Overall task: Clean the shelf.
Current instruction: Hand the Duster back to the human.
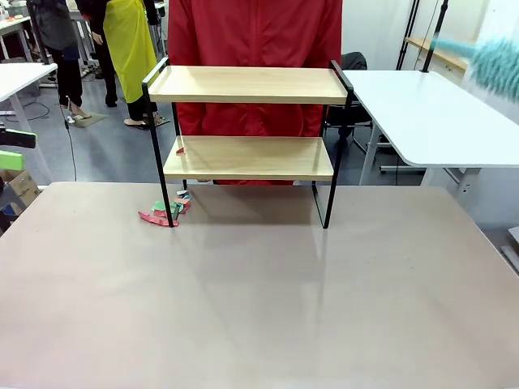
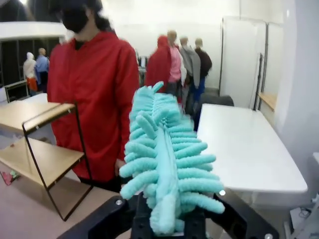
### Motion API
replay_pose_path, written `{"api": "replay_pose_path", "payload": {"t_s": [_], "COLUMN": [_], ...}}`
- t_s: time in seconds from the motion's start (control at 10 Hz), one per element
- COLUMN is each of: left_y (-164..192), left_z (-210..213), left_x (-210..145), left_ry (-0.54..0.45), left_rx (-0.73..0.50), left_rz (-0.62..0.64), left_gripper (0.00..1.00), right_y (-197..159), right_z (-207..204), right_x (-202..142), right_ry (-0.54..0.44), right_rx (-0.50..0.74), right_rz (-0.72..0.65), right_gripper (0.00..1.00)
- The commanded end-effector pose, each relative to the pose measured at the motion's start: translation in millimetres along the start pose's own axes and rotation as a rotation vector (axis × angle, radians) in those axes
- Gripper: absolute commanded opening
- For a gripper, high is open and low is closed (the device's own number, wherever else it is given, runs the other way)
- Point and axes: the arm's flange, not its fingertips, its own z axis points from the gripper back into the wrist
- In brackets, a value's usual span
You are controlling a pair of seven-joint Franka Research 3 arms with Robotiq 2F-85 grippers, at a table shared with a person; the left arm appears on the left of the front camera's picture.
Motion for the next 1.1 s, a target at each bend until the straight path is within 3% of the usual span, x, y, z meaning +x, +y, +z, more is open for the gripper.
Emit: {"api": "replay_pose_path", "payload": {"t_s": [0.0, 0.6, 1.0], "left_y": [0.5, 0.5, 0.5], "left_z": [-0.3, -0.3, -0.3], "left_x": [3.0, 3.0, 3.0], "left_ry": [-0.029, -0.029, -0.029], "left_rx": [-0.002, -0.002, -0.002], "left_rz": [0.004, 0.004, 0.004], "left_gripper": [1.0, 1.0, 1.0], "right_y": [51.5, 59.8, 41.8], "right_z": [-64.4, -51.4, -47.6], "right_x": [-44.0, -87.6, -76.9], "right_ry": [0.036, 0.138, 0.155], "right_rx": [-0.055, -0.064, -0.038], "right_rz": [0.01, -0.06, -0.093], "right_gripper": [0.16, 0.16, 0.16]}}
